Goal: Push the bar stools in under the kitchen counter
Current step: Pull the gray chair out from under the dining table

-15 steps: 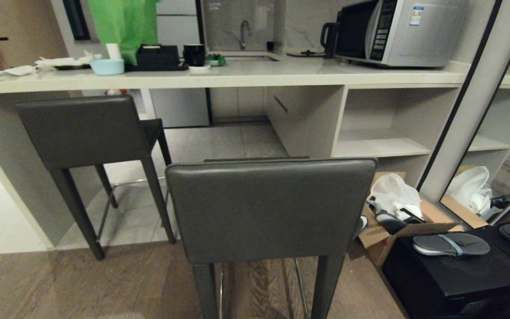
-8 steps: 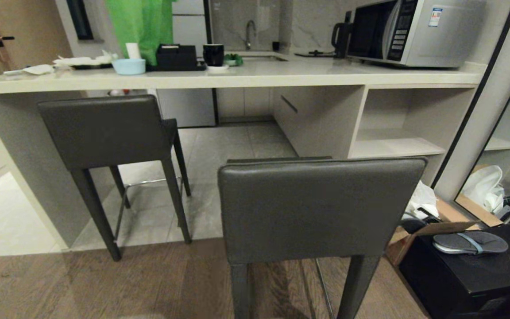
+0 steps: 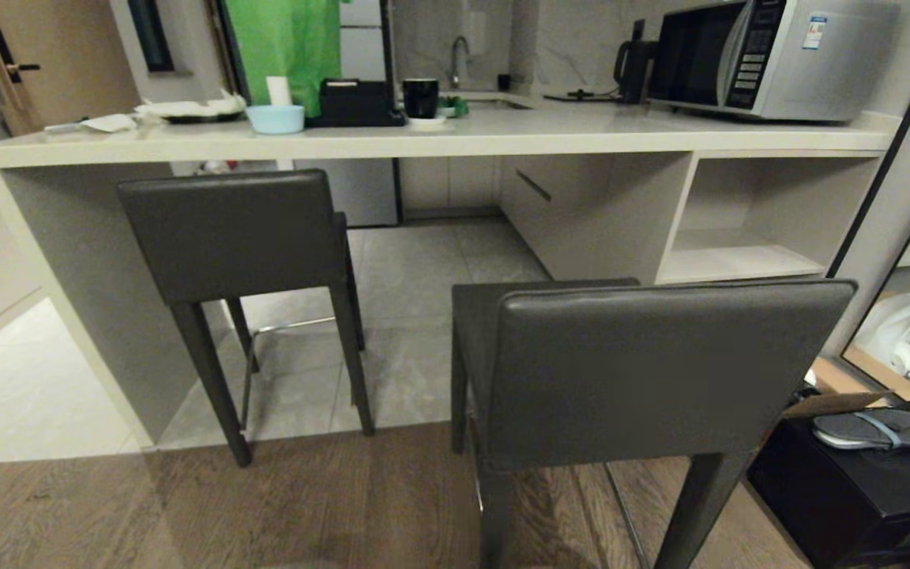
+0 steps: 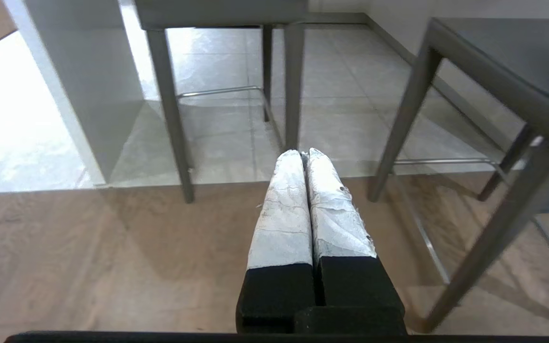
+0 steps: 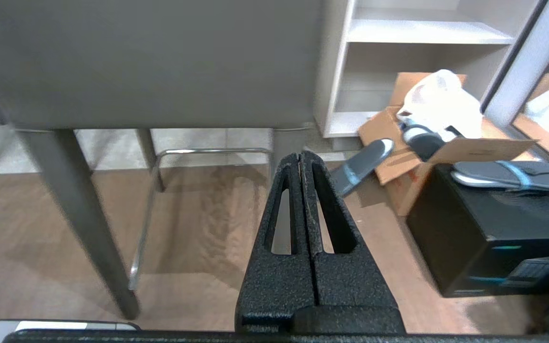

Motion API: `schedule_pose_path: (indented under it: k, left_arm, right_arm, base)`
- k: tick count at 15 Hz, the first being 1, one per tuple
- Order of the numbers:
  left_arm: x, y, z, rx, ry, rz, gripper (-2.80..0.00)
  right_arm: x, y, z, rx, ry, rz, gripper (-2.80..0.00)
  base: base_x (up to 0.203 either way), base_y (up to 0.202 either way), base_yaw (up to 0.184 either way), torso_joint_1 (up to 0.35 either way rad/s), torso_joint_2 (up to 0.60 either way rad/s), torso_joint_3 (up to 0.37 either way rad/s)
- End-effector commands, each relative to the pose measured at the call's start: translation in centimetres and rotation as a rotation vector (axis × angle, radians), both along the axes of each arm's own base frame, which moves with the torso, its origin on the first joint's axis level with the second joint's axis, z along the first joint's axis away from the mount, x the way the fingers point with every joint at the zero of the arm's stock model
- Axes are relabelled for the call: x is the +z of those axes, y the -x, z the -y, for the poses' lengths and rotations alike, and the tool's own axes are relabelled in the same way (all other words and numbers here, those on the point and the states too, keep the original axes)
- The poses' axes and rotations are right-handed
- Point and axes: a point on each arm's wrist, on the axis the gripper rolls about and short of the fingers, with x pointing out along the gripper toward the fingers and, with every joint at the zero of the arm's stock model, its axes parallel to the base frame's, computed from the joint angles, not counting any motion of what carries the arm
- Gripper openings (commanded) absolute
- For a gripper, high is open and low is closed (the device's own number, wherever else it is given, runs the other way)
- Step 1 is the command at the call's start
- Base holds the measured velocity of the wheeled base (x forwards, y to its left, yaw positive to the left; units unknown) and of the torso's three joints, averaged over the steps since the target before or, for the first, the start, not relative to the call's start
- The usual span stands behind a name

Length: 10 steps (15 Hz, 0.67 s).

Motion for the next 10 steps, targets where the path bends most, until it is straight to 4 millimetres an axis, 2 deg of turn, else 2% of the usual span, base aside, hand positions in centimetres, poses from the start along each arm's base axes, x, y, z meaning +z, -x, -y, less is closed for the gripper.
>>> schedule_pose_path:
  k: [1, 10]
  left_arm:
    - [-0.03, -0.01, 0.00, 0.001, 0.001, 0.000, -2.80]
    - [-0.04, -0.01, 0.00, 0.000, 0.001, -0.001, -2.80]
  right_arm:
    - [0.00, -0.01, 0.00, 0.000, 0.001, -0.002, -2.80]
    - [0.00, -0.01, 0.00, 0.001, 0.001, -0.001, -2.80]
  base:
    - [0.000, 0.192, 0.003, 0.002, 0.00, -0.002]
    - [0.000, 0.198, -0.001, 0.003, 0.00, 0.003]
